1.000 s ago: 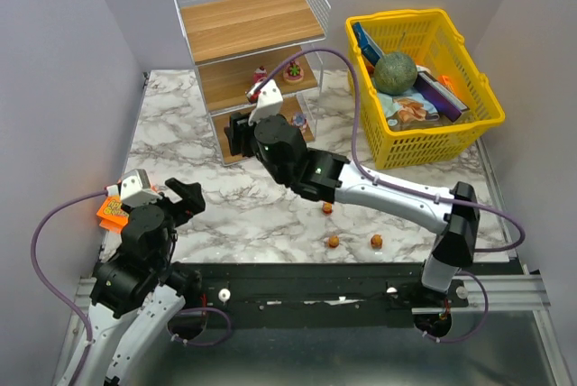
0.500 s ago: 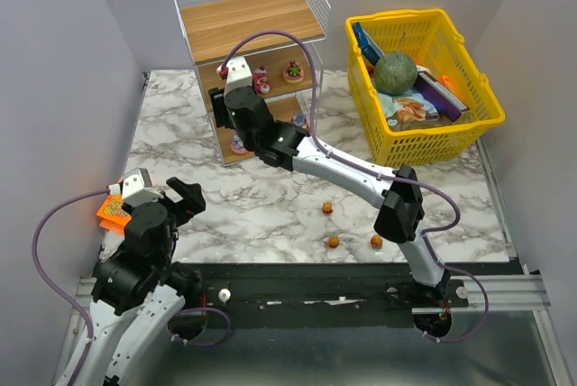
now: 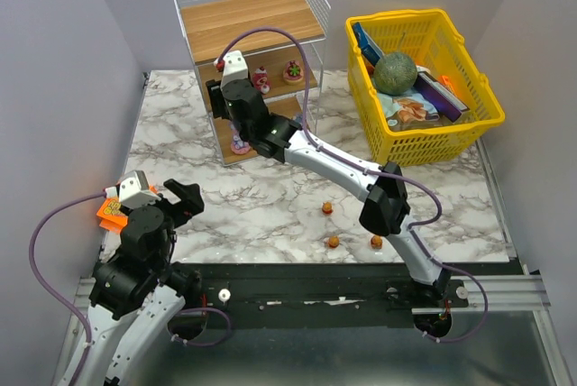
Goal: Place and organize the plastic toys onto the shelf
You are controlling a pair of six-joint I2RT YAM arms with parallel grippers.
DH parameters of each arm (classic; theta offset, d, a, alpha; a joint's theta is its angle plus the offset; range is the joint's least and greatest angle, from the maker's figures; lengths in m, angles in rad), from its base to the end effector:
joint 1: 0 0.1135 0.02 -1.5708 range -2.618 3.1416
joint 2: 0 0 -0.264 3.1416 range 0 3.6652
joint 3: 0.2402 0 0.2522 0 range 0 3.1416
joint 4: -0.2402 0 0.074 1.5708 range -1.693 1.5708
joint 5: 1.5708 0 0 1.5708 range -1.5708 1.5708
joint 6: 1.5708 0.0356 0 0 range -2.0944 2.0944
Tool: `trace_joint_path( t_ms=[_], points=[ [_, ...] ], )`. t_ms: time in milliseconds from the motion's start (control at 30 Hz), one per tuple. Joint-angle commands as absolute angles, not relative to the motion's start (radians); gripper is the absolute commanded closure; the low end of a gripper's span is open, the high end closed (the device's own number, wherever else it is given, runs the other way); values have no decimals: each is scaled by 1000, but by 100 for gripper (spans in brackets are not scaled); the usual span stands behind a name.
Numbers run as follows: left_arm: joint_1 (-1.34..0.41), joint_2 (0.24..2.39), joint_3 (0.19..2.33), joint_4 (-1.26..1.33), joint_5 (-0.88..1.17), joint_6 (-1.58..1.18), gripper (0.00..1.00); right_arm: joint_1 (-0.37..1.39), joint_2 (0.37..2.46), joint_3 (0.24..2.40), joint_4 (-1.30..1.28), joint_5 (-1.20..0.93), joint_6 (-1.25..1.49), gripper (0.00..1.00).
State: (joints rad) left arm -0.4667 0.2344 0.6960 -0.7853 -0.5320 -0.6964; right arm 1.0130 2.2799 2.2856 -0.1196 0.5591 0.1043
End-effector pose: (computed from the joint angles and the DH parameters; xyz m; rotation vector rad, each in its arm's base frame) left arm 0.0573 -0.0086 0.3043 -0.5644 1.7718 -0.3056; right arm 0.3019 0.4482 0.3634 -0.3399 1.6461 0.3736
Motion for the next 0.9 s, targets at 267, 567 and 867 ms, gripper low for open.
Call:
trace_joint_path(
  t_ms=[267, 567, 867],
  points=[
    [-465, 198, 698, -749, -552, -683, 1, 1009, 2362, 2361, -80, 551, 129, 91],
    [-463, 195, 696, -747, -551, -683, 1, 1000, 2384, 2370, -87, 601, 129, 70],
    [-463, 186, 696, -747, -548, -680, 1, 999, 2391, 2364, -94, 600, 138, 53]
  ],
)
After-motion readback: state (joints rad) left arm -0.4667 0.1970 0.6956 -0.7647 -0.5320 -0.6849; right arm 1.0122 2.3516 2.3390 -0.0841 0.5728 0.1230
